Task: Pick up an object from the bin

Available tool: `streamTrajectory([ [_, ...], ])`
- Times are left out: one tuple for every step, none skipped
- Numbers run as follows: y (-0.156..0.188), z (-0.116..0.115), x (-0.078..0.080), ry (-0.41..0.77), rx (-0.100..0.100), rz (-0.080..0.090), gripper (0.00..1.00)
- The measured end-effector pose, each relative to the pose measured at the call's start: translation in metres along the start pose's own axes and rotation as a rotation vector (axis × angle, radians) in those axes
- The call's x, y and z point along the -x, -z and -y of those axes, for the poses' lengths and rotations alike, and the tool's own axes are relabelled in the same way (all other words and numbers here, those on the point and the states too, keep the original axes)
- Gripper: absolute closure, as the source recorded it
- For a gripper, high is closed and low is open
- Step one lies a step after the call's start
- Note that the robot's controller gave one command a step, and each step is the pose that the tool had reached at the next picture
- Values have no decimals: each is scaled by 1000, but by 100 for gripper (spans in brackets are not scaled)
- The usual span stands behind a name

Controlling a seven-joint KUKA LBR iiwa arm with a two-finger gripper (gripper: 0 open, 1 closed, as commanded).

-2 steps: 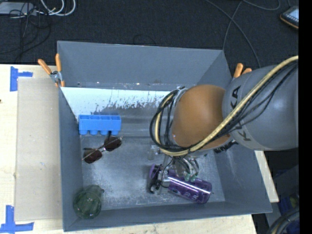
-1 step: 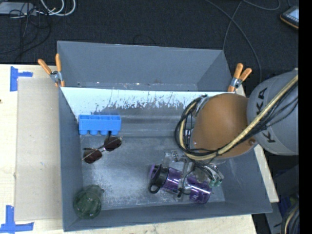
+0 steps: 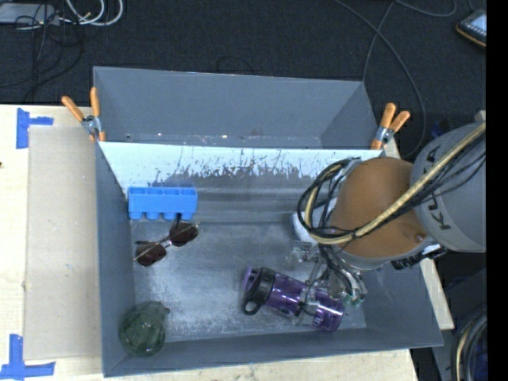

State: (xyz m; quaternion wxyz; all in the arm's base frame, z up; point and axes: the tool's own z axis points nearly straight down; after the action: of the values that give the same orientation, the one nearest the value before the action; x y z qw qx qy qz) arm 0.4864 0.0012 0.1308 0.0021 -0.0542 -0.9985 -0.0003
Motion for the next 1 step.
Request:
streamTrajectory([
  [-63, 28, -7, -138, 4, 8, 0],
])
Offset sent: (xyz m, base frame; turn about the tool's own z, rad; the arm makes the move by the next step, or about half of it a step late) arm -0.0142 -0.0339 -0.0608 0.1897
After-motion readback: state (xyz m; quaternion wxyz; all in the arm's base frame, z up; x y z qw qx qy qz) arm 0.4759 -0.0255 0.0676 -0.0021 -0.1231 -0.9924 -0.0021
